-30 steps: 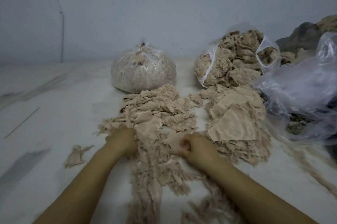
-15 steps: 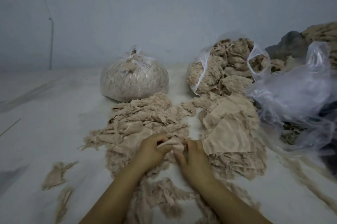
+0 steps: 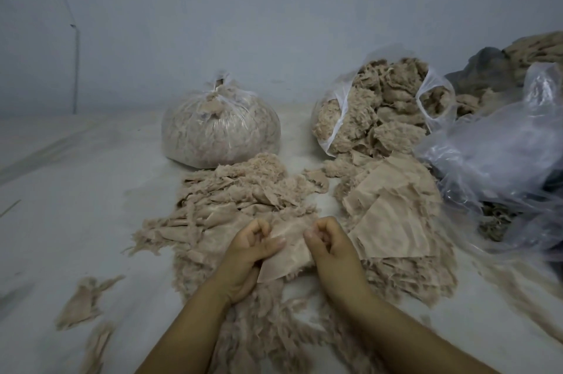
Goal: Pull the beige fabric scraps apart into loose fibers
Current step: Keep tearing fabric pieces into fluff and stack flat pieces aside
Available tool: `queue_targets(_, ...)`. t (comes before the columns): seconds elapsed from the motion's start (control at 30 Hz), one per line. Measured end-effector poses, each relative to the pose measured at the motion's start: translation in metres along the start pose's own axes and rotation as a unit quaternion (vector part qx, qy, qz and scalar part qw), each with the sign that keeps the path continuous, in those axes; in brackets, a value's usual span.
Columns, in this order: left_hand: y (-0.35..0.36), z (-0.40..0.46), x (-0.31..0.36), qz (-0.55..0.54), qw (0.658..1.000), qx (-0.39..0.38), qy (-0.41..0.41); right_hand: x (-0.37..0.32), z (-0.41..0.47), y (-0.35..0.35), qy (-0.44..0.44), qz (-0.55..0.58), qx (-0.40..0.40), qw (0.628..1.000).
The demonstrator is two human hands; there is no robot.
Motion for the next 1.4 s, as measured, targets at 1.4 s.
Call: queue_targets(1.4,0.002,-0.007,-0.009,0.268,0.961,0.037,-0.058,0.015,0.011,0.003,0.083,0.203,0.047,0.974)
Point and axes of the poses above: each hand's wrist, its own z-axis towards the middle knuckle, its own y-axis out of the palm, x = y × z, the point moved 9 cm from there along z, towards the middle knuckle
